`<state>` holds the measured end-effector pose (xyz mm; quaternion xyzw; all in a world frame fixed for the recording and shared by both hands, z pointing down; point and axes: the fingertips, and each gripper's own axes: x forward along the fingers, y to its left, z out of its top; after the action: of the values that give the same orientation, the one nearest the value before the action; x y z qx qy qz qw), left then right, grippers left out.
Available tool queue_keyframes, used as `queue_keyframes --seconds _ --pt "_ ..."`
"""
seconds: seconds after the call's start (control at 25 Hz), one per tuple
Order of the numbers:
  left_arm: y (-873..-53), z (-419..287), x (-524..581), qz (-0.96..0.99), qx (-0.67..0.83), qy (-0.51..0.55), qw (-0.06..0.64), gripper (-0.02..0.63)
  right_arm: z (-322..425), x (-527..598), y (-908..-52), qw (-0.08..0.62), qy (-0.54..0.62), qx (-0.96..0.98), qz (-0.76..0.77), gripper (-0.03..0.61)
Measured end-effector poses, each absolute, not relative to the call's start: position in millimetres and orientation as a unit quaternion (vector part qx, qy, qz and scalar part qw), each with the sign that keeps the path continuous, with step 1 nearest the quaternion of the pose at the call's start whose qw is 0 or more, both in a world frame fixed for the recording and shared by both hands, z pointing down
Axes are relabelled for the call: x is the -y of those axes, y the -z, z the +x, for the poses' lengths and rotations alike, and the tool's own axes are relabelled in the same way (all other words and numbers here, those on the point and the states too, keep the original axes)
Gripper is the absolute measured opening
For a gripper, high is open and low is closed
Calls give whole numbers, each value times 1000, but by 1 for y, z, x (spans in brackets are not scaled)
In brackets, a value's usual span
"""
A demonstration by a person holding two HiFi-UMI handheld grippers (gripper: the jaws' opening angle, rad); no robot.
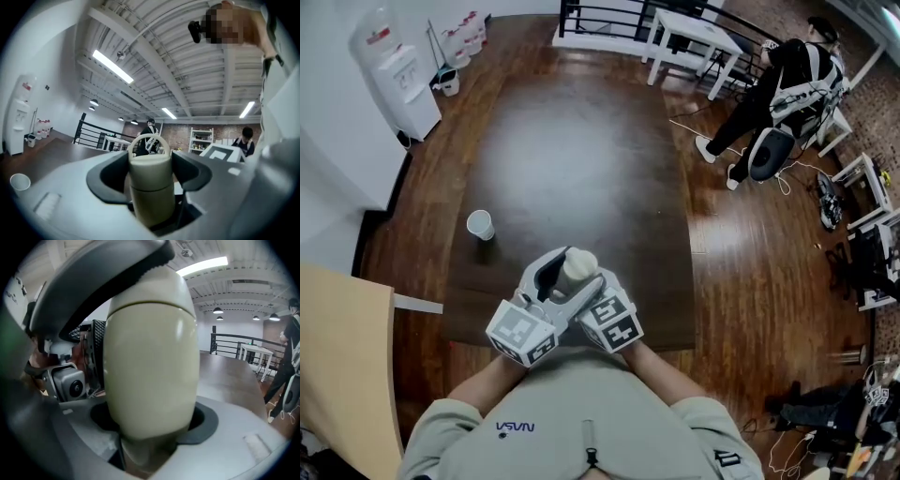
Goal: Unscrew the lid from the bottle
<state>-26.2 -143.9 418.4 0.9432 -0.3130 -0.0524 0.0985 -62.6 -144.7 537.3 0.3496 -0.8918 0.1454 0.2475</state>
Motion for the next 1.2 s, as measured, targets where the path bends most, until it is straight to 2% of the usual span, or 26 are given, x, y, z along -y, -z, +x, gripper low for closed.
queue_keyframes --seconds 0.36,0.48,0.76,1.0,1.2 --pt "-433 -22 142 947 294 38 120 279 -61 135 -550 251 -180 891 332 299" --pt "-428 -21 138 953 273 45 121 280 -63 129 -543 233 -193 906 296 299" --pt "-392 -30 129 965 162 111 176 314 -74 96 -499 156 -232 955 96 299" --pt "-369 -32 119 965 43 136 220 336 -72 59 -471 136 -253 956 -64 299" --pt "-367 -28 107 967 -30 125 222 336 -73 37 -453 121 -259 947 -144 299"
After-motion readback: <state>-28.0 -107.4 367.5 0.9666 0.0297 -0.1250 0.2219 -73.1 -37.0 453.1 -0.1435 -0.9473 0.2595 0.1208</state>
